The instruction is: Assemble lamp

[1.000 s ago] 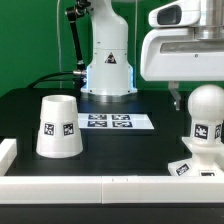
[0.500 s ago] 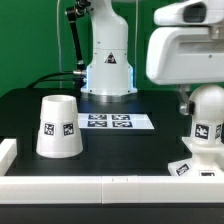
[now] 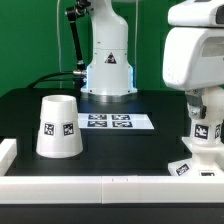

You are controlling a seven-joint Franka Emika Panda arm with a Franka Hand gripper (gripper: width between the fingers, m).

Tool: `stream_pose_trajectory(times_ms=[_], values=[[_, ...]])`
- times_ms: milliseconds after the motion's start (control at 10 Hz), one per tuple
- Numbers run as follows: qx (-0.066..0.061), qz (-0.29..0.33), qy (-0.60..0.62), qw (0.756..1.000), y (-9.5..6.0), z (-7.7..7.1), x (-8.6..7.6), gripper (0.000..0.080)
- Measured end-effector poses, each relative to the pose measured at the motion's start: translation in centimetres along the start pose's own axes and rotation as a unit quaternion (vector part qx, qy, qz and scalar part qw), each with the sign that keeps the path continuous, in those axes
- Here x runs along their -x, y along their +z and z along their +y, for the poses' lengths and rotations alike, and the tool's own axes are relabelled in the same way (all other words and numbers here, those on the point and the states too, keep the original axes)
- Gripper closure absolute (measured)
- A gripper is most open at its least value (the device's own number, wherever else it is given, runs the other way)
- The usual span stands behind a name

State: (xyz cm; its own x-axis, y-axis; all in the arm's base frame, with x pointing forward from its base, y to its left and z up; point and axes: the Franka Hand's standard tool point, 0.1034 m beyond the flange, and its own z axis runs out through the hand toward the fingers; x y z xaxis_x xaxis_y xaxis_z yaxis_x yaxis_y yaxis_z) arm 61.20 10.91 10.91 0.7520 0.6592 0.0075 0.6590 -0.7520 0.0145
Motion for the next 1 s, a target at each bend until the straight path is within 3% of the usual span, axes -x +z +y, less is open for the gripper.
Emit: stream_pose_trajectory(times_ms=[200, 300, 500, 700, 1000], values=[[0.004, -0.003, -0.068, 0.998, -0.01, 0.18, 0.1, 0.0101], [0.012, -0.01, -0.123, 0.992, -0.12, 0.02, -0.1, 0.0101], [0.01, -0.019, -0.199, 0.98, -0.06, -0.42, -0.12, 0.0101], [-0.001, -0.043, -0.287, 0.957, 0.07, -0.09, 0.34, 0.0101], [0.001, -0.046, -0.335, 0.941, 0.07, 0.46, 0.55, 0.0101]])
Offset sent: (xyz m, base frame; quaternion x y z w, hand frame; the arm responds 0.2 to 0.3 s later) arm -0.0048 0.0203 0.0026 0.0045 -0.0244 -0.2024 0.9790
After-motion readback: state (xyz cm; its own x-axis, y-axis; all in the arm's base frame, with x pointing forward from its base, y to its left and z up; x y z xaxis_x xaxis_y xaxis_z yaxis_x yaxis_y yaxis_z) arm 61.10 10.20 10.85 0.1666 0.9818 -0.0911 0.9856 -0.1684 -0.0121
